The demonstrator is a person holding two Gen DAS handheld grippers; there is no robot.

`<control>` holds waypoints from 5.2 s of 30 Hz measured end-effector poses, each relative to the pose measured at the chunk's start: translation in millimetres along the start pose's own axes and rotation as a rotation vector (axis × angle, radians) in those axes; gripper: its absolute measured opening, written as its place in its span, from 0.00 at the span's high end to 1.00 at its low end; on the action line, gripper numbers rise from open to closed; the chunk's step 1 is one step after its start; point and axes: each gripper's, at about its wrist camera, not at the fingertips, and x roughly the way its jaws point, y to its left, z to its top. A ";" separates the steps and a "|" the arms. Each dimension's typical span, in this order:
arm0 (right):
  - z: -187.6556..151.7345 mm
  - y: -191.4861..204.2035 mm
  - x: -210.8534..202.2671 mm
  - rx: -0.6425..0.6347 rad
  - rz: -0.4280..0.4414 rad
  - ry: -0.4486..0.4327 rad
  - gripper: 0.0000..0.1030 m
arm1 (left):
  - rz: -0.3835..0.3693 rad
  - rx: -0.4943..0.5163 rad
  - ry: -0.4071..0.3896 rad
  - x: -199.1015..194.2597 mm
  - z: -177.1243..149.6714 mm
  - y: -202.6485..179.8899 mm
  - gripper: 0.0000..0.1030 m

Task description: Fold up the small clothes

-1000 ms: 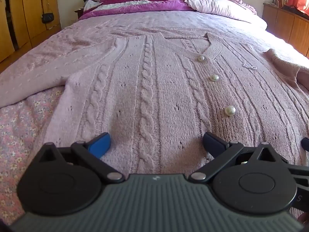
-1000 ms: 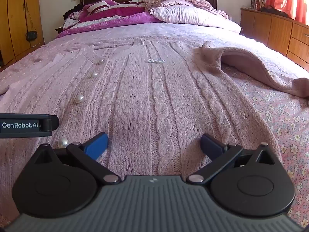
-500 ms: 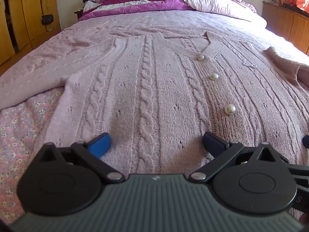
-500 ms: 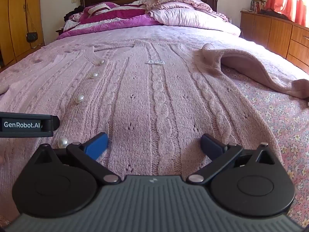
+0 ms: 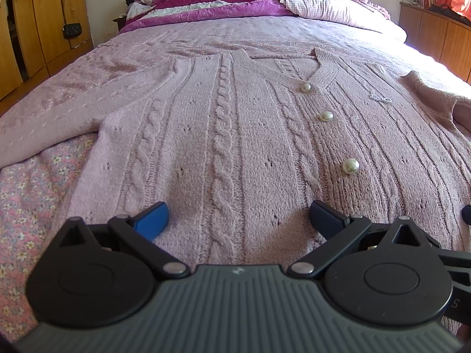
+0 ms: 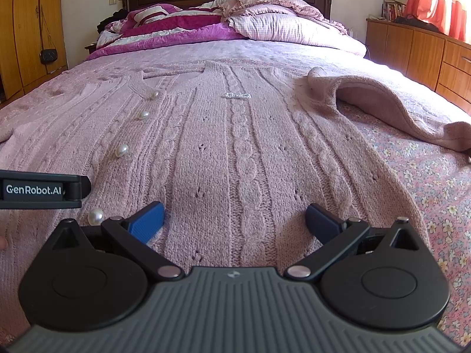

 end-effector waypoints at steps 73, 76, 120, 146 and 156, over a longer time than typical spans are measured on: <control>1.0 -1.4 -3.7 -0.004 -0.005 -0.005 0.00 | 0.001 -0.001 0.001 -0.8 0.2 0.0 0.00; 0.4 -1.1 -6.0 0.001 -0.003 0.001 0.00 | -0.001 -0.005 0.005 -0.7 1.1 1.0 0.00; 73.7 -275.0 36.1 0.630 -0.033 -0.052 0.00 | -0.101 -0.016 0.171 3.6 35.9 -2.8 0.00; 69.4 -352.0 79.8 0.836 -0.166 -0.121 0.76 | -0.067 0.072 0.121 11.8 26.6 -14.4 0.00; 85.8 -355.3 39.6 0.835 -0.154 -0.235 0.90 | -0.098 0.043 0.119 2.1 38.6 2.5 0.00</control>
